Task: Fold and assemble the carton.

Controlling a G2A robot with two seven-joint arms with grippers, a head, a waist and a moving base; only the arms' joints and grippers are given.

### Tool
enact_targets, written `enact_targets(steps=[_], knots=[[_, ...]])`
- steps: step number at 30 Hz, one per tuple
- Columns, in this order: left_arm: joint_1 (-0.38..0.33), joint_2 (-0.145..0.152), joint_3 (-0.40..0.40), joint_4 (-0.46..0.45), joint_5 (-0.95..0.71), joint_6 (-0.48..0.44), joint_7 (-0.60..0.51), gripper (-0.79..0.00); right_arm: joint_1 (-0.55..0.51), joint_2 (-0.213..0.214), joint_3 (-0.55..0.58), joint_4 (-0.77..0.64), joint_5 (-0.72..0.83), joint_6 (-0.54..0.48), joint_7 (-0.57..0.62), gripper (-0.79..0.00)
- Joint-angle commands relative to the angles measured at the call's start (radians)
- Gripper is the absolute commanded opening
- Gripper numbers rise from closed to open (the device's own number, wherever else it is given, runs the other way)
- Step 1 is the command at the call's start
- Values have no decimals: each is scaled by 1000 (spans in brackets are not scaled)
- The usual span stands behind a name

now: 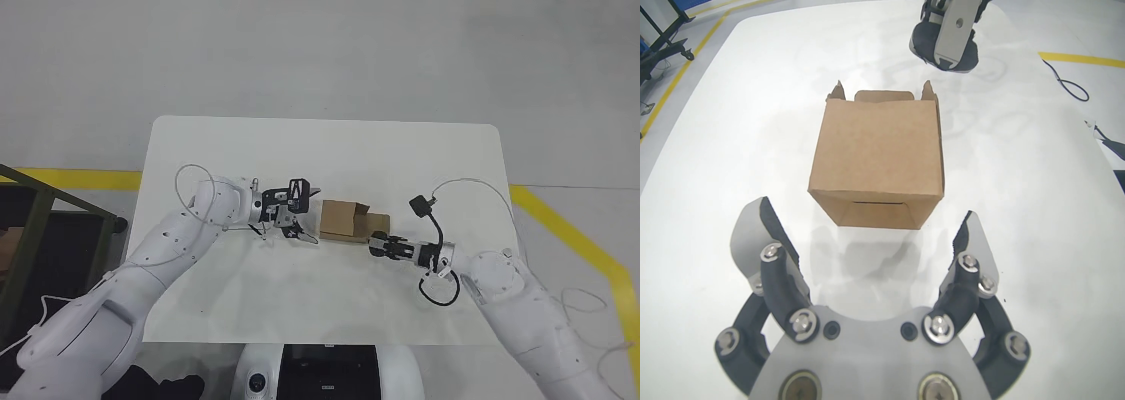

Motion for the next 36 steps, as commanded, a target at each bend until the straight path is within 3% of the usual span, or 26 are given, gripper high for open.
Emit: enact_targets(steps=[1,16,36], knots=[[-5,-4,7,4,2,-1,7,0,-13,2,1,-19,-24,38,-5,-785],[-65,-52,72,99,5,-13,47,0,63,-19,-48,62,-6,123,-8,-785],[-128,-122,153,196,17,-15,79,0,156,-52,-111,167,60,86,1,-785]])
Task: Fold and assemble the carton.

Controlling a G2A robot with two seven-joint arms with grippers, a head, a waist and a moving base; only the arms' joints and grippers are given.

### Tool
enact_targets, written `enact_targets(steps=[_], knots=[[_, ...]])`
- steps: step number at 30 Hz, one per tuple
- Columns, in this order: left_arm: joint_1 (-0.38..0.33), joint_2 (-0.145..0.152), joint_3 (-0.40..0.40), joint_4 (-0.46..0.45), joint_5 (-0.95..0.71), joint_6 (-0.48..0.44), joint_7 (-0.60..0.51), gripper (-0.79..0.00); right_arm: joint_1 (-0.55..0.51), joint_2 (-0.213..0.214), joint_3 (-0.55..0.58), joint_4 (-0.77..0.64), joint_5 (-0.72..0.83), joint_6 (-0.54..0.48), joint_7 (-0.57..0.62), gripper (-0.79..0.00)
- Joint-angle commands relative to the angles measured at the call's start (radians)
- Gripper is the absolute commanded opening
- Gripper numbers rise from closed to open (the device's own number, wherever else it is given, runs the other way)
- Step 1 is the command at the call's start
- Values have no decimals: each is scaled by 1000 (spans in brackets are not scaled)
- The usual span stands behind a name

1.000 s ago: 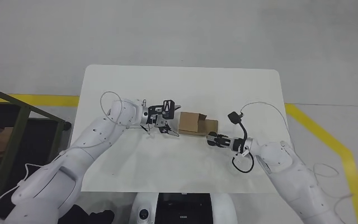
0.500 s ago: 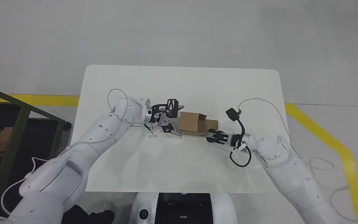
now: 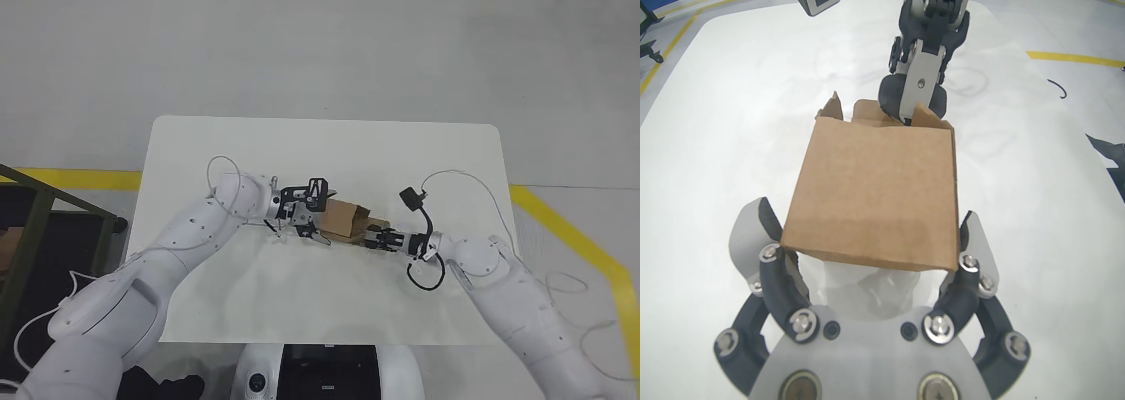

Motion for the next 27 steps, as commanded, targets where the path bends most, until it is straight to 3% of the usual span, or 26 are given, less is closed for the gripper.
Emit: enact_targets(steps=[1,27], knots=[[-4,-4,5,8,3,0,4,0,11,-4,-8,13,7,-5,-2,-785],[-15,-29,19,41,20,21,31,0,182,-101,-165,253,154,-115,18,-785]])
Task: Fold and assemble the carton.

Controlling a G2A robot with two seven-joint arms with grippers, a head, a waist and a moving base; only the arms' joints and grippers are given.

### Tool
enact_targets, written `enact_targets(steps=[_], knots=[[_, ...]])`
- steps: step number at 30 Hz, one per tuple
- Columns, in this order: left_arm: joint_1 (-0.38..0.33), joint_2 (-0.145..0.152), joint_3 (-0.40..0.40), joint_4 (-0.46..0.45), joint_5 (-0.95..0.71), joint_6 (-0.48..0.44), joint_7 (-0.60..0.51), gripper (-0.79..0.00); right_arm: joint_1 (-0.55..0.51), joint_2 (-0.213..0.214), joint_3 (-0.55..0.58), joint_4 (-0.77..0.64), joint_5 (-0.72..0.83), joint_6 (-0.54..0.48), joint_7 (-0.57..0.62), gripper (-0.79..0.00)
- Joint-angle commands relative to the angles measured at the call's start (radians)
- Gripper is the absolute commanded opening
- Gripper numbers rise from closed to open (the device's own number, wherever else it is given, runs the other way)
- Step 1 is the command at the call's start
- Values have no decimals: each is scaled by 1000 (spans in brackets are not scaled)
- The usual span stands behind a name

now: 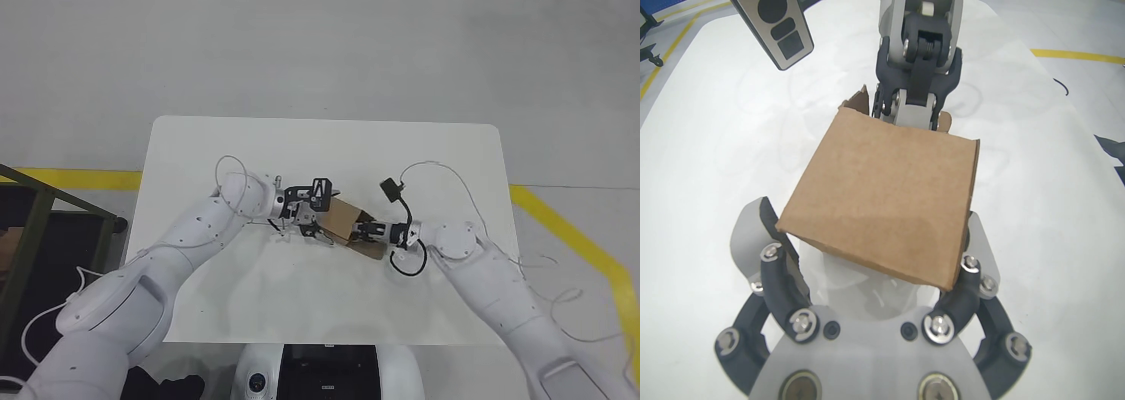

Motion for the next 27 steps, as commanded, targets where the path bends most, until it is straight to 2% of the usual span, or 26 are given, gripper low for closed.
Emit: enact_targets(steps=[1,9,14,20,27], knots=[[1,0,-1,-2,-1,0,-2,0,8,-5,-5,14,5,-8,4,-785],[6,-1,-8,-7,-4,4,-16,0,37,-23,-20,57,21,-27,19,-785],[10,1,-16,-6,-9,6,-22,0,49,-18,-3,70,-9,-38,38,-785],[15,3,-24,-10,-12,5,-24,0,14,9,60,16,-71,-11,6,-785],[17,6,-31,-14,-9,5,-22,0,-114,61,199,-118,-90,-10,-11,-785]])
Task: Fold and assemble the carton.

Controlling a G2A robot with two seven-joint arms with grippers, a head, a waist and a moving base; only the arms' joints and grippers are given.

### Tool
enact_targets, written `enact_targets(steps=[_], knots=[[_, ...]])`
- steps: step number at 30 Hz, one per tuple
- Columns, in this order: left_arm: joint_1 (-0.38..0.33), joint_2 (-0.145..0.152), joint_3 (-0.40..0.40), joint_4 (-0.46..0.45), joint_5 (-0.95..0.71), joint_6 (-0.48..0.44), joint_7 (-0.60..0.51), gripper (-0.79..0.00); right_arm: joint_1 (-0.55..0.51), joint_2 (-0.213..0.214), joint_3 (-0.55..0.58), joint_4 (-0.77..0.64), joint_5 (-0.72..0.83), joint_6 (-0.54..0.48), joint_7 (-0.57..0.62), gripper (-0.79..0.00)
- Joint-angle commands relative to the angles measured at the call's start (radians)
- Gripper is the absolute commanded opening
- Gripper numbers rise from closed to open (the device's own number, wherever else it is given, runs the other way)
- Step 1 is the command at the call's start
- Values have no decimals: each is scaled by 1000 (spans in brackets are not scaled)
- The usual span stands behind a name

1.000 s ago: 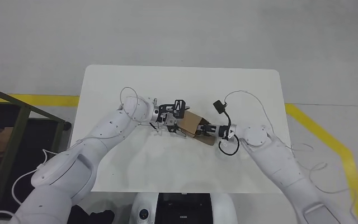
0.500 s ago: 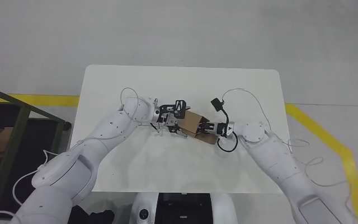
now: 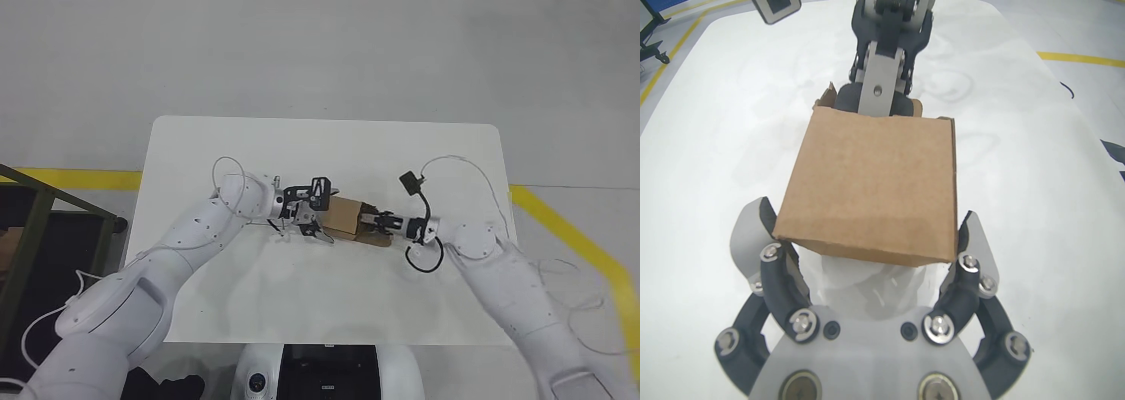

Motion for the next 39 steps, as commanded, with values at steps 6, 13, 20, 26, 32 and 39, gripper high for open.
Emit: enact_targets(steps=[6,13,20,26,32,39], knots=[[4,2,-7,-4,-2,-4,-4,0,-98,39,141,-101,12,21,-22,-785],[6,2,-10,-11,0,-3,-9,0,-36,30,122,-50,3,41,-18,-785],[9,2,-16,-17,-2,-4,-16,0,41,-2,26,62,-12,16,-29,-785],[11,3,-19,-20,-2,-6,-21,0,64,-20,-21,115,-15,-10,-21,-785],[13,3,-22,-23,-2,-7,-24,0,57,-30,-47,109,-14,-2,-22,-785],[16,2,-23,-28,0,-5,-29,0,58,-51,-72,128,66,12,-33,-785]])
